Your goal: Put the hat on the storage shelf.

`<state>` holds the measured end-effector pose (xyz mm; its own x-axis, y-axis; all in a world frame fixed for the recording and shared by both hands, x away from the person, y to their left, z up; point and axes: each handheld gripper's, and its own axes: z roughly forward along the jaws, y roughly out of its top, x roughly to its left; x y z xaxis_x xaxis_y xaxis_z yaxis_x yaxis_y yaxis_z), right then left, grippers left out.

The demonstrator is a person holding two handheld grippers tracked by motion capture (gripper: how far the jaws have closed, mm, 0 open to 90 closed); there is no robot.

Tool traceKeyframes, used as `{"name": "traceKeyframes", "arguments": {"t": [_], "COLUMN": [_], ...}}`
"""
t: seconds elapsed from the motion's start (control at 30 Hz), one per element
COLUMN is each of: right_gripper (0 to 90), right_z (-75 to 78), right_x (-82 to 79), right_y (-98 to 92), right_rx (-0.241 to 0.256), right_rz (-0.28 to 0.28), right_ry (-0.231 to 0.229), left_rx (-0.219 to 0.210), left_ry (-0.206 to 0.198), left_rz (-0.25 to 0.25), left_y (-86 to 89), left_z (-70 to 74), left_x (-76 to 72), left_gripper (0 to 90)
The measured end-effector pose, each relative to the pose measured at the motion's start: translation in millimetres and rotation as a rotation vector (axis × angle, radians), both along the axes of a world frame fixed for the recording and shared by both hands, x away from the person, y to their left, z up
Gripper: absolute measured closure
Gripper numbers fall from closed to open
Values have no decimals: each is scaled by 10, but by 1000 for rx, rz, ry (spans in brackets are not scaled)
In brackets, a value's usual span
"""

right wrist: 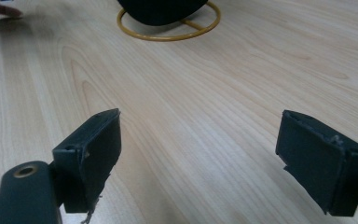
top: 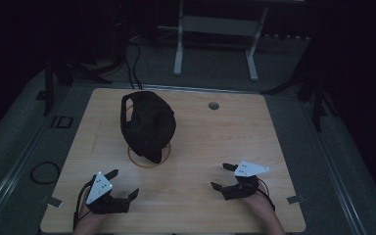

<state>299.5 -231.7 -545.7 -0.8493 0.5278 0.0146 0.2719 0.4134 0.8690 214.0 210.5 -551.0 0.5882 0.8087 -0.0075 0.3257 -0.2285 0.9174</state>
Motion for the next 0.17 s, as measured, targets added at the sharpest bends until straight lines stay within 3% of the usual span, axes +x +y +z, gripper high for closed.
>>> {"name": "traceKeyframes", "arguments": {"t": [0.17], "right_gripper": [141], "right_z": [-21], "right_x": [5], "right_y": [9], "right_rx": [-19], "right_rz": [-6], "right_ry": [-1], "left_rx": [1], "left_ry": [-1], "left_rz": [2], "left_y": [-3], "left_z": [-6], "left_x": [1], "left_gripper": [23]}}
